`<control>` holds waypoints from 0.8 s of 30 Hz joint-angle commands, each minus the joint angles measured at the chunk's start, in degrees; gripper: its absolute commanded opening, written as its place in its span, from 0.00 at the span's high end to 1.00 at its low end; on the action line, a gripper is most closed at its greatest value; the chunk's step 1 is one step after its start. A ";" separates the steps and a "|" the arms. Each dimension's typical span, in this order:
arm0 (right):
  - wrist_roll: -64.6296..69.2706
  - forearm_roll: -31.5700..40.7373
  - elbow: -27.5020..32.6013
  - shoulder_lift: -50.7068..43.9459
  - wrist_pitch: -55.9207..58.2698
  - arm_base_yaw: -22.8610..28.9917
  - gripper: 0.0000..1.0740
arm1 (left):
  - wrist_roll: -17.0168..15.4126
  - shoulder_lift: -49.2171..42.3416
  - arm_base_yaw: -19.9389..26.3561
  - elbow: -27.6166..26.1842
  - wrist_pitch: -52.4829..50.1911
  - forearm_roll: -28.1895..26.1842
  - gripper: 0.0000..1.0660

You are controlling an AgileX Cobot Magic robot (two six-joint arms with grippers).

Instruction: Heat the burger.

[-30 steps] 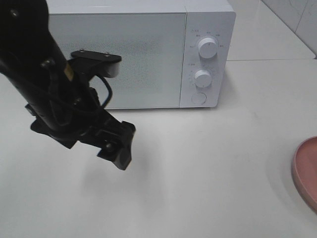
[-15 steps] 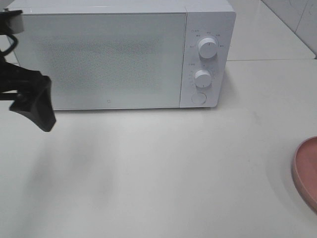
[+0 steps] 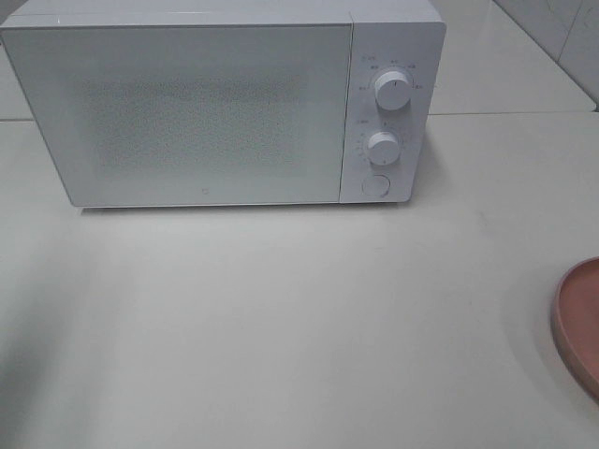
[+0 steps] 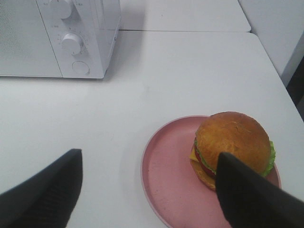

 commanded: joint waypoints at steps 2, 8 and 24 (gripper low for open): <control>0.06 -0.17 0.06 -1.43 -0.46 -0.34 0.32 | 0.23 -6.19 0.46 4.41 -0.23 0.80 0.06; 0.06 -0.17 0.06 -1.43 -0.46 -0.34 0.32 | 0.23 -19.02 0.46 11.34 -6.36 0.74 0.06; 0.06 -0.17 0.06 -1.43 -0.46 -0.34 0.32 | 2.58 -40.16 0.46 14.44 -6.70 0.52 0.06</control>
